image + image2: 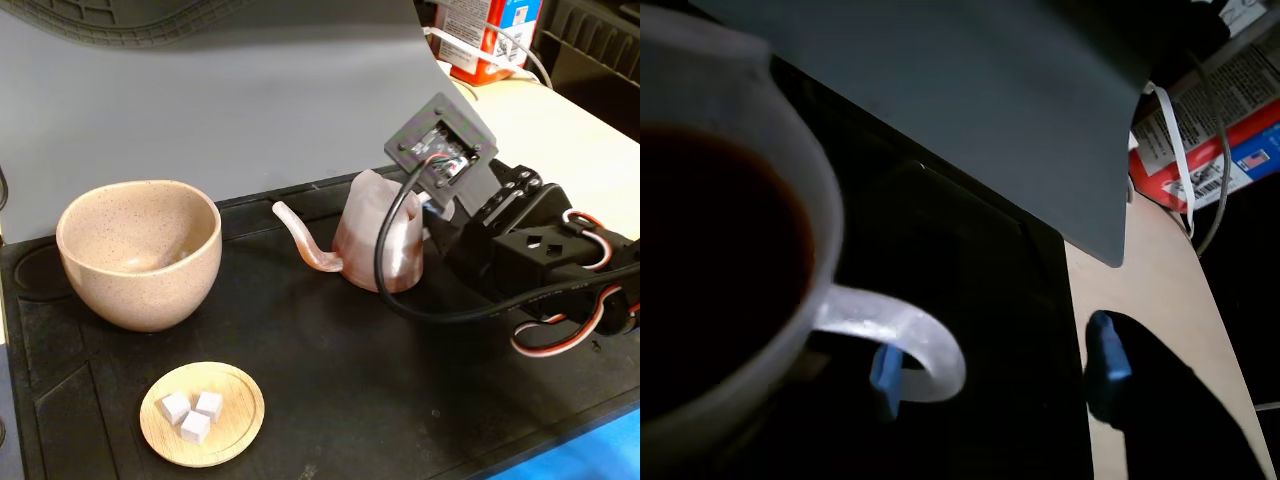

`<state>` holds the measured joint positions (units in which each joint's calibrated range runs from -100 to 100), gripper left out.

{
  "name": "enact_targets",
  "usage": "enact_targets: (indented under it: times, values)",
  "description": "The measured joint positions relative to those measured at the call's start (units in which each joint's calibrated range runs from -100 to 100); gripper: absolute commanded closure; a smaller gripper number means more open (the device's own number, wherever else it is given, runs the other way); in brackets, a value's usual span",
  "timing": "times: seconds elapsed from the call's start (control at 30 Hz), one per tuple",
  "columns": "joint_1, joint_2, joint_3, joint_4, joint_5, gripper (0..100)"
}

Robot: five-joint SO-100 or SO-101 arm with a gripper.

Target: Pick up a kettle and pour liquid into a cup.

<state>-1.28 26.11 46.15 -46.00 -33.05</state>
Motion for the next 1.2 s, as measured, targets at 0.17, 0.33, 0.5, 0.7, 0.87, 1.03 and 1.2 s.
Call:
enact_targets:
  times: [0.17,0.33,0.5,0.7,0.87,1.03,1.2]
  values:
    - [0.7,0.0,0.0,0.0,1.6,77]
    - [0.7,0.0,0.0,0.0,1.6,77]
    - [0.9,0.4,0.0,-4.0,1.6,78]
    - [0.9,0.4,0.0,-4.0,1.6,99]
    - [1.0,0.4,0.0,-4.0,1.6,99]
    - [0.8,0.4,0.0,-4.0,1.6,99]
    - [1.1,-6.2,5.3,-4.0,0.2,99]
